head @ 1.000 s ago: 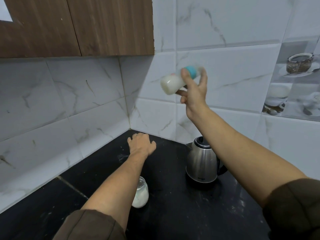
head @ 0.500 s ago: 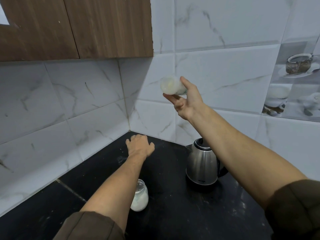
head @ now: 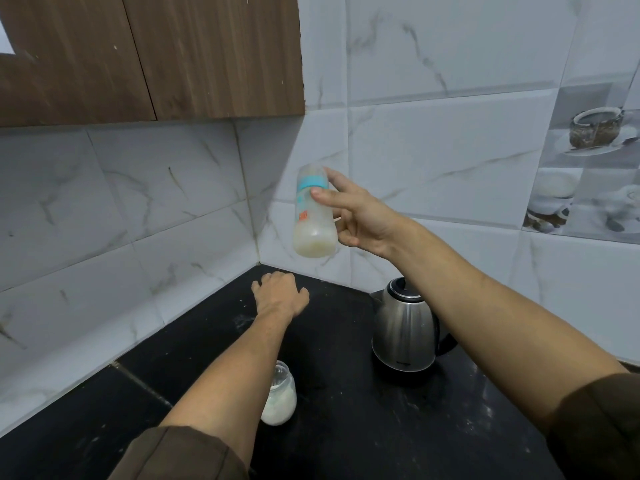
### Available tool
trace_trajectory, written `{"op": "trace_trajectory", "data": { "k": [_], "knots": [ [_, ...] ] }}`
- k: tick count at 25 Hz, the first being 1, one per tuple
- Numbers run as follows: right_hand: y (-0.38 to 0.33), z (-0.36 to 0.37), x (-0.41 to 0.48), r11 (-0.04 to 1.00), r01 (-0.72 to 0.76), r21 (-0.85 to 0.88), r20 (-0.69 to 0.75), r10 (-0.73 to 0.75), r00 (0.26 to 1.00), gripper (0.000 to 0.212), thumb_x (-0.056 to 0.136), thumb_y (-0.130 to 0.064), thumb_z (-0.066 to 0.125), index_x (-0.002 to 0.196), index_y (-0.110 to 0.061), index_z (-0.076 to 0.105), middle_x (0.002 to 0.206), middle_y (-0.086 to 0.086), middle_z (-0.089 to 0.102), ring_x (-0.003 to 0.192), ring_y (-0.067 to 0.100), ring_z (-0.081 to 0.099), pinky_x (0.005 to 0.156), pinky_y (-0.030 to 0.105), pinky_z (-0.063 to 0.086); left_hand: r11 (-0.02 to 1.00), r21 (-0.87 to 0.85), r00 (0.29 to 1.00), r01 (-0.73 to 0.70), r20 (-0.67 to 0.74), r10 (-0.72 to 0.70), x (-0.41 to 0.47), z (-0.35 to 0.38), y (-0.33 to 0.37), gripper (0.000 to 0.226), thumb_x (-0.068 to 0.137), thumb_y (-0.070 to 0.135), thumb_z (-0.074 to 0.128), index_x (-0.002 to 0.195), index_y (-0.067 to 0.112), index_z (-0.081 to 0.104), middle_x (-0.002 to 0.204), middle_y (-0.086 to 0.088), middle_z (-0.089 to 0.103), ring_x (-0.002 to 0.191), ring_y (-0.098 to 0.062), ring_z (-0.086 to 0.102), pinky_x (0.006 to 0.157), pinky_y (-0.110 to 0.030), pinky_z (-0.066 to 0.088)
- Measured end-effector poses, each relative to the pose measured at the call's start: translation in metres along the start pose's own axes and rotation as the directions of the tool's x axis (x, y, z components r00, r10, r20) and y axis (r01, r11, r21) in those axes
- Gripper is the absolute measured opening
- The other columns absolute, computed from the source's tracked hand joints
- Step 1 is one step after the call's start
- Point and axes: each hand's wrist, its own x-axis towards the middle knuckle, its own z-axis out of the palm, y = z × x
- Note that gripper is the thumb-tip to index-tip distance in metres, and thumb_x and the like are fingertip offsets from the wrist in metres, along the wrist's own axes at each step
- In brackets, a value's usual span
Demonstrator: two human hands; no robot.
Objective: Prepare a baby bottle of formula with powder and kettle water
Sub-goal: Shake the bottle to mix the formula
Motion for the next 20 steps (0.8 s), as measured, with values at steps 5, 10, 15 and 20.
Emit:
{"op": "trace_trajectory", "data": {
  "k": [5, 10, 15, 20],
  "knots": [
    [-0.002, -0.012, 0.014, 0.924, 0.247, 0.293, -0.433, -0.102, 0.896, 0.082, 0.093, -0.037, 0.077, 0.160, -0.030, 0.030, 0.121, 0.011, 0.071, 0.073, 0.027, 0.078, 0.036, 0.023, 0.042, 1.000, 0.012, 1.000, 0.004, -0.013, -0.004, -0.003, 0.001, -0.005, 0.046, 0.096, 0.046, 0.055, 0.127, 0.015, 0.069, 0.132, -0.009, 0.064, 0.129, -0.029, 0.053, 0.115, -0.053, 0.036],
    [0.005, 0.000, -0.006, 0.944, 0.317, -0.090, -0.212, -0.329, 0.920, 0.081, 0.096, -0.027, 0.078, 0.157, -0.043, 0.029, 0.115, 0.012, 0.074, 0.077, 0.027, 0.075, 0.038, 0.025, 0.044, 1.000, 0.016, 1.000, 0.014, 0.005, -0.014, -0.002, 0.001, -0.006, 0.047, 0.096, 0.047, 0.055, 0.128, 0.016, 0.069, 0.134, -0.009, 0.064, 0.131, -0.030, 0.053, 0.117, -0.054, 0.034],
    [-0.002, 0.006, -0.003, 0.944, 0.322, 0.063, -0.554, -0.235, 0.799, 0.083, 0.096, -0.032, 0.077, 0.161, -0.040, 0.026, 0.106, -0.005, 0.072, 0.082, 0.030, 0.079, 0.040, 0.025, 0.041, 1.000, 0.014, 1.000, -0.008, -0.029, 0.008, -0.004, 0.000, -0.003, 0.048, 0.096, 0.047, 0.054, 0.128, 0.015, 0.069, 0.132, -0.008, 0.064, 0.130, -0.029, 0.052, 0.116, -0.053, 0.035],
    [0.003, 0.012, -0.018, 0.948, 0.259, -0.183, -0.163, -0.289, 0.943, 0.082, 0.094, -0.028, 0.079, 0.157, -0.044, 0.029, 0.106, 0.010, 0.078, 0.070, 0.019, 0.073, 0.039, 0.025, 0.044, 1.000, 0.005, 1.000, -0.007, -0.019, 0.007, -0.005, -0.002, -0.006, 0.046, 0.097, 0.047, 0.056, 0.129, 0.016, 0.069, 0.132, -0.008, 0.064, 0.130, -0.029, 0.053, 0.117, -0.054, 0.035]
  ]
}}
